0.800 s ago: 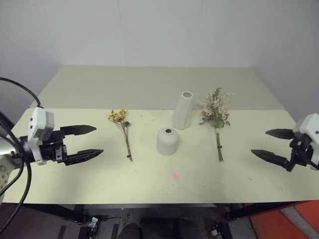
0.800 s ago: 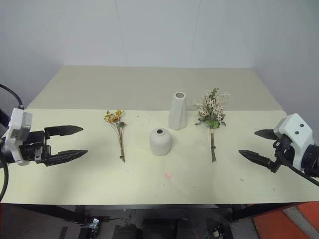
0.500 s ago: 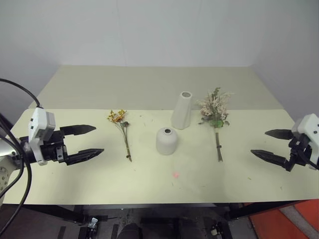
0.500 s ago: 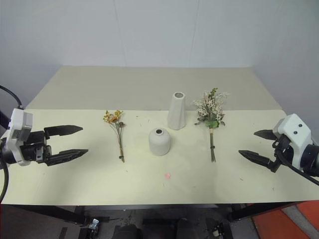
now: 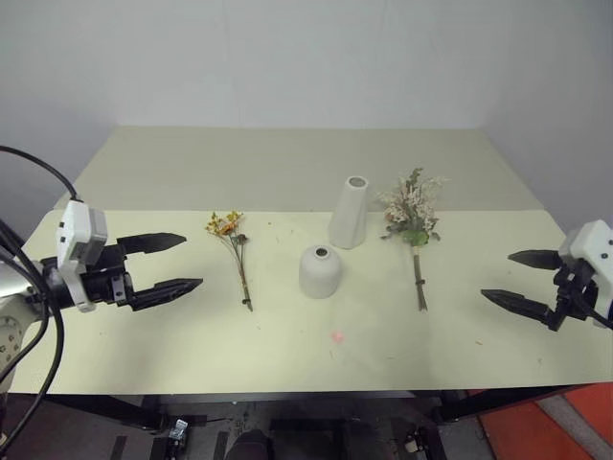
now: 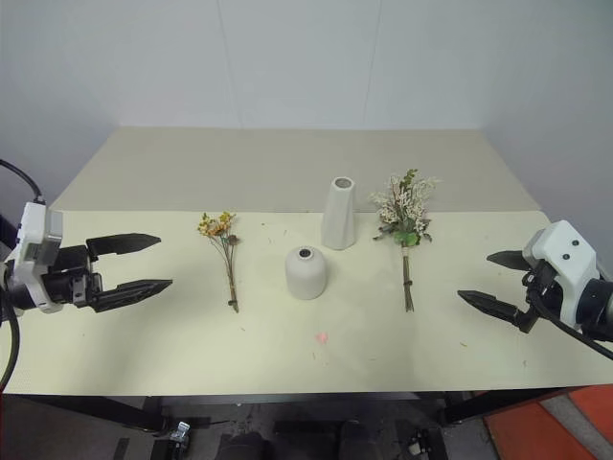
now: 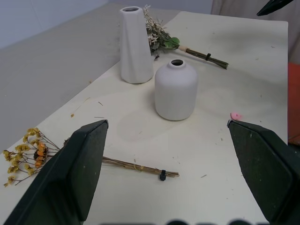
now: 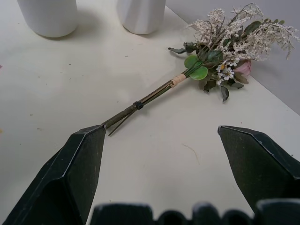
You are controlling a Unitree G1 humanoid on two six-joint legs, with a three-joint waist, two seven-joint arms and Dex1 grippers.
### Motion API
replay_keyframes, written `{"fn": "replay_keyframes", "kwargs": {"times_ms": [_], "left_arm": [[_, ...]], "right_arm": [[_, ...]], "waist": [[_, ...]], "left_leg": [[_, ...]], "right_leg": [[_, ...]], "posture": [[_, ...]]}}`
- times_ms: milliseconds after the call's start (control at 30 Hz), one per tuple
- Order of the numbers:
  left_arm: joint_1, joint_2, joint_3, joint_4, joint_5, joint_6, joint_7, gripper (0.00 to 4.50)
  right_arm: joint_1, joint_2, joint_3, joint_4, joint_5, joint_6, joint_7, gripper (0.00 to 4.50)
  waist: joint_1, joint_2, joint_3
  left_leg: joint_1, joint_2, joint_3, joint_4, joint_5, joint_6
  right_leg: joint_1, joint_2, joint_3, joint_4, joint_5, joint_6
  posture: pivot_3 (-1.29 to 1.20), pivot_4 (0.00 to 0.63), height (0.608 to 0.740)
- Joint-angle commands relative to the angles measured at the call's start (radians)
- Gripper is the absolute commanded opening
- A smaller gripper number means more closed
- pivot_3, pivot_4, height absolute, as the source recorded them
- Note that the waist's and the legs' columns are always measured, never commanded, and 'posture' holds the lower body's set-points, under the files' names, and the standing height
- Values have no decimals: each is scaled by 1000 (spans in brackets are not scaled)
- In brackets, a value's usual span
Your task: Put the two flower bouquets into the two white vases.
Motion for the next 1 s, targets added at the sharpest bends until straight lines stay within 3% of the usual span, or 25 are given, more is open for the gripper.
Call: {"fn": "replay_keyframes", "kwargs": {"times_ms": [33, 800, 1000], "left_arm": [[-21, -2, 8, -5, -7, -14, 2, 4433], [-44, -20, -5, -14, -11, -15, 19, 4433], [-79, -30, -48, -24, 9, -27, 28, 4433]], "right_arm": [[-3, -10, -41, -22, 8, -6, -5, 4500], [-57, 2, -1, -26, 34, 31, -44, 4500], [-276, 34, 224, 4, 6, 216, -193, 4500]], "waist": [[0, 0, 0], [-1, 0, 0], [-11, 0, 0]], "left_leg": [[0, 0, 0, 0, 0, 0], [0, 0, 0, 0, 0, 0], [1, 0, 0, 0, 0, 0]], "right_leg": [[0, 0, 0, 0, 0, 0], [0, 0, 0, 0, 0, 0], [0, 0, 0, 1, 0, -1]], "posture": [[0, 150, 740], [0, 150, 740], [0, 150, 740]]}}
